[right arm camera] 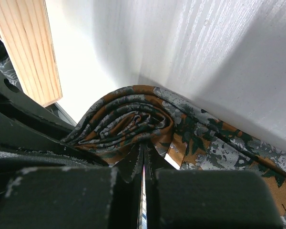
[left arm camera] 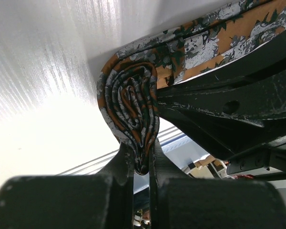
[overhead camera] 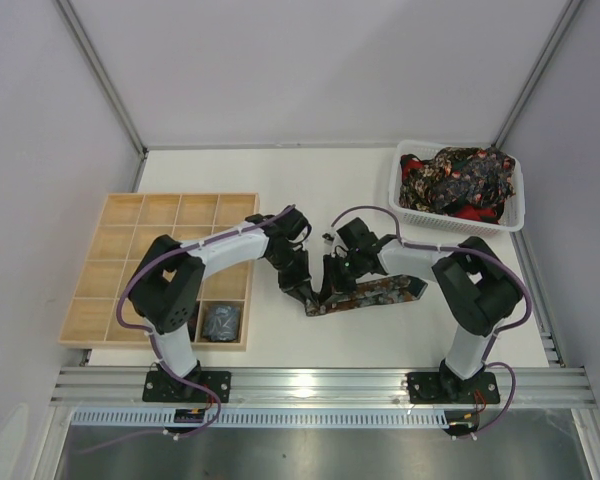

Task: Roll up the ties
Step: Roll the tie

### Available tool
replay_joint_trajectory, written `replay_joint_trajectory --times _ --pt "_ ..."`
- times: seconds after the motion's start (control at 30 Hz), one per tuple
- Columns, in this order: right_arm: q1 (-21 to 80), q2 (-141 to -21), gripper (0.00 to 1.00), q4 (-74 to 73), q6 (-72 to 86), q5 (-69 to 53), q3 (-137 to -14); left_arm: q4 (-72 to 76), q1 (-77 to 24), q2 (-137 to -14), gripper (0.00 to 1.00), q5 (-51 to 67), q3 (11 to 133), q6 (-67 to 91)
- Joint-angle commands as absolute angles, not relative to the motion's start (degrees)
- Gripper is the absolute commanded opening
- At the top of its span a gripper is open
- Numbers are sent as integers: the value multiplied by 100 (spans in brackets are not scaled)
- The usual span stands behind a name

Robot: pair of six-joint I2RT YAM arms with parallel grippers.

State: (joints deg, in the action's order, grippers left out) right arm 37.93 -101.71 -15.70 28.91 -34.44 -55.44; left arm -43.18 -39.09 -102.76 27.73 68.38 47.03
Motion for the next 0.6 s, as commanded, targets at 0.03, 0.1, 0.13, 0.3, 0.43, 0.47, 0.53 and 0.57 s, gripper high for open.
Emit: replay_joint_trajectory --times 0.03,0.1,0.13,0.3,0.43,0.47,0.53,0.57 --pt "3841 -10459 0 -1108 3085 -3700 -5669 -3384 -3938 -10187 0 3472 7427 5264" --pt "3815 -10538 0 -1037 3164 -3814 -5678 -3314 -3946 -10187 0 3419 7497 5326" --pt "3823 -10573 0 -1002 3181 -3867 -5713 -3305 -3955 -10204 0 3402 7532 5387" --pt "3841 -10705 0 -835 3331 -4043 -5783 -3243 -4052 -10476 1 3524 7971 5502" --pt "3815 -10740 0 -843 3366 -4096 -5836 -3103 -4131 -10617 0 3560 8112 5695" --pt "3814 -10740 0 -844 3375 -4104 -5853 -3033 -4140 -10635 1 3577 8060 5739" --pt "3806 -10740 0 -826 3366 -4122 -5880 -2831 -4140 -10661 0 3603 8016 5905" --pt "3806 -10749 0 -809 3375 -4131 -5880 -2726 -4148 -10696 0 3638 7981 5976"
